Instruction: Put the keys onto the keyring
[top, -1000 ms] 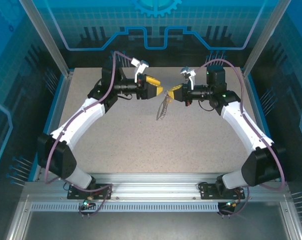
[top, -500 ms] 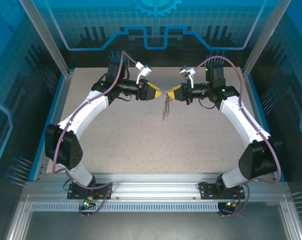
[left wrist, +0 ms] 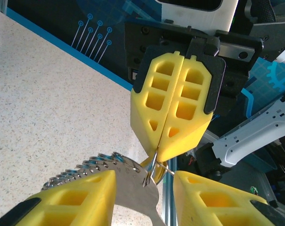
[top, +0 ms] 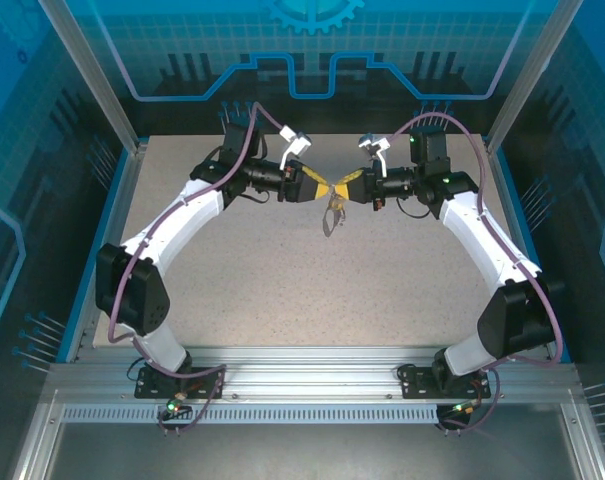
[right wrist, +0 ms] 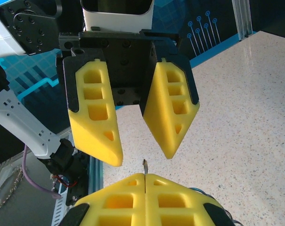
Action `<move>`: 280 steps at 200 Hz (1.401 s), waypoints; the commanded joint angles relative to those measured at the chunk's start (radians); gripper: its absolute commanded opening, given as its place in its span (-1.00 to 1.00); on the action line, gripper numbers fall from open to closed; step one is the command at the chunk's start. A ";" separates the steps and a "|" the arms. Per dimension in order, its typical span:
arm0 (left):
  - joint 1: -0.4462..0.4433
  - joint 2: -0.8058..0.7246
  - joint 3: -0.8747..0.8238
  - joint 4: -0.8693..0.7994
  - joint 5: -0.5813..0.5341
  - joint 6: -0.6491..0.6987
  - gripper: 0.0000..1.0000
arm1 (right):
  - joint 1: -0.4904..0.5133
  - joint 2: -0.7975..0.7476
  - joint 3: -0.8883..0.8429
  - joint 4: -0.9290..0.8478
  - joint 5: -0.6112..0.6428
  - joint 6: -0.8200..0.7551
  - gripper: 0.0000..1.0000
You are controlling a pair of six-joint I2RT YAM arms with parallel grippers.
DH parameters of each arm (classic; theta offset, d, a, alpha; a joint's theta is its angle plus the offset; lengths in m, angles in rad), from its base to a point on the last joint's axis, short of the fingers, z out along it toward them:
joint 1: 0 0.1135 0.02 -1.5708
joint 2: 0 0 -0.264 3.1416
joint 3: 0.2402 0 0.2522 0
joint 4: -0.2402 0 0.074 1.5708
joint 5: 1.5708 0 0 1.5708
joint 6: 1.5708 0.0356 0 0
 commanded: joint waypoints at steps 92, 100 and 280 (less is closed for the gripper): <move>-0.031 0.033 0.049 -0.036 0.019 0.043 -0.48 | 0.013 0.010 0.030 0.001 -0.038 -0.005 -1.00; -0.034 0.035 0.050 -0.038 0.018 0.044 -0.51 | 0.013 0.011 0.031 0.001 -0.039 -0.004 -1.00; -0.041 -0.128 -0.328 0.606 -0.035 -0.351 -1.00 | -0.074 -0.328 -0.413 0.540 0.269 0.421 0.00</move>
